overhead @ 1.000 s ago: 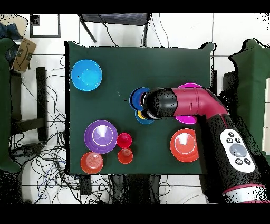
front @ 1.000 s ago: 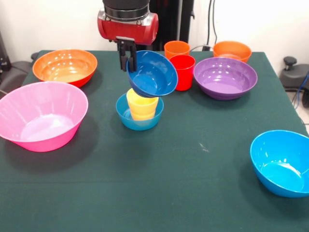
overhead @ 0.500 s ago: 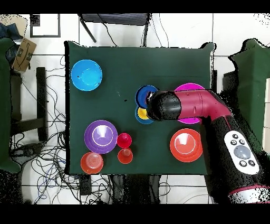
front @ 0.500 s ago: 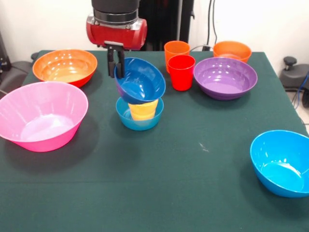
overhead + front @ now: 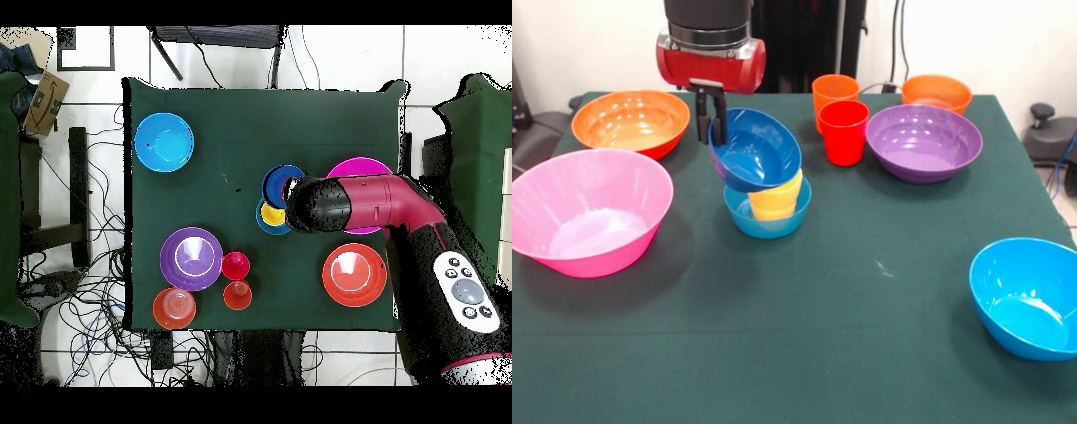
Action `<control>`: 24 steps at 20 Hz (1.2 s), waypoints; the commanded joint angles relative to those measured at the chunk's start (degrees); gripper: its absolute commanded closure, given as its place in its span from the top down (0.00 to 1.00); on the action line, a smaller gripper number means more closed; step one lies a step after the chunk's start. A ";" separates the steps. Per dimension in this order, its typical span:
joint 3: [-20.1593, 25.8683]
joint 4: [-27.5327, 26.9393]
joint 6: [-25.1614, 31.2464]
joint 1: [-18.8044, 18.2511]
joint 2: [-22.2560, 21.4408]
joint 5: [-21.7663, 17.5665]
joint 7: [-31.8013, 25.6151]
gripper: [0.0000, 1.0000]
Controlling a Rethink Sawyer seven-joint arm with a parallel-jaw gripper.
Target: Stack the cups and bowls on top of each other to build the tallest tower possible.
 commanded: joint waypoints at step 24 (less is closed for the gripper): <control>5.36 6.90 -5.19 -0.87 4.37 -6.08 -9.16 0.00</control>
